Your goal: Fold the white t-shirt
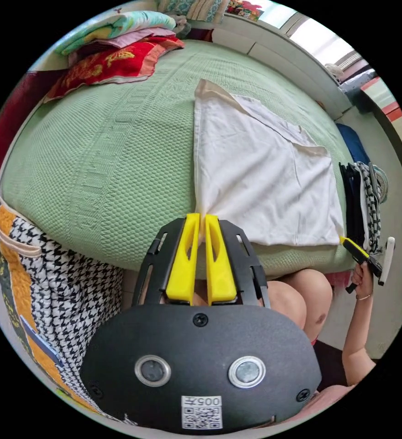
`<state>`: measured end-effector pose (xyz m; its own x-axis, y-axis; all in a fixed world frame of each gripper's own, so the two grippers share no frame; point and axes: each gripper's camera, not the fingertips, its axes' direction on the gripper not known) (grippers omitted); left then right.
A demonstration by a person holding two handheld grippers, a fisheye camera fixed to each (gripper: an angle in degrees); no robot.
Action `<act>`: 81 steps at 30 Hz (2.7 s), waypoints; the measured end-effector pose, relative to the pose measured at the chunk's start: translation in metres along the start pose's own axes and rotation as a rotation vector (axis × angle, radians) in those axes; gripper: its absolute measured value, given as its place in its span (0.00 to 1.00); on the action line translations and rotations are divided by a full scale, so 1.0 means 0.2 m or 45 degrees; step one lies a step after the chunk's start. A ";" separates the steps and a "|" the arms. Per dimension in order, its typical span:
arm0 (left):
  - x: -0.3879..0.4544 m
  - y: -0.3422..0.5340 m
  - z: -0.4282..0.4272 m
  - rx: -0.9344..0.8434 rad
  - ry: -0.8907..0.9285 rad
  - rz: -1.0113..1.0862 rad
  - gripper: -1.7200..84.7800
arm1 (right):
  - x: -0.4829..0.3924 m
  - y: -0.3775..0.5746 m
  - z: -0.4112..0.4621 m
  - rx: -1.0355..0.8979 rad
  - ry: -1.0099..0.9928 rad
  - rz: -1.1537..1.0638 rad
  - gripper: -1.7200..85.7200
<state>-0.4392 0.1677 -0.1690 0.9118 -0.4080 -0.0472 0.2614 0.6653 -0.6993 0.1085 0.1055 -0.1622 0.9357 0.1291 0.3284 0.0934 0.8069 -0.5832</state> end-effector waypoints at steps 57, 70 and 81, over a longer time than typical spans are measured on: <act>0.93 -0.38 0.60 0.137 -0.177 0.441 0.01 | -0.13 -0.98 0.22 0.024 -0.063 -0.082 0.12; 2.22 0.50 0.59 0.107 0.213 1.019 0.14 | 0.29 -0.41 -0.25 0.254 0.057 -0.121 0.11; 2.52 0.68 1.05 -0.023 0.032 0.860 0.18 | 0.55 -0.28 -0.31 0.270 0.037 -0.127 0.11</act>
<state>0.1219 0.1831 -0.1381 0.8654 0.0793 -0.4948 -0.3689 0.7691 -0.5219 0.2271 0.0391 -0.1390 0.9350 0.0286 0.3536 0.1152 0.9182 -0.3789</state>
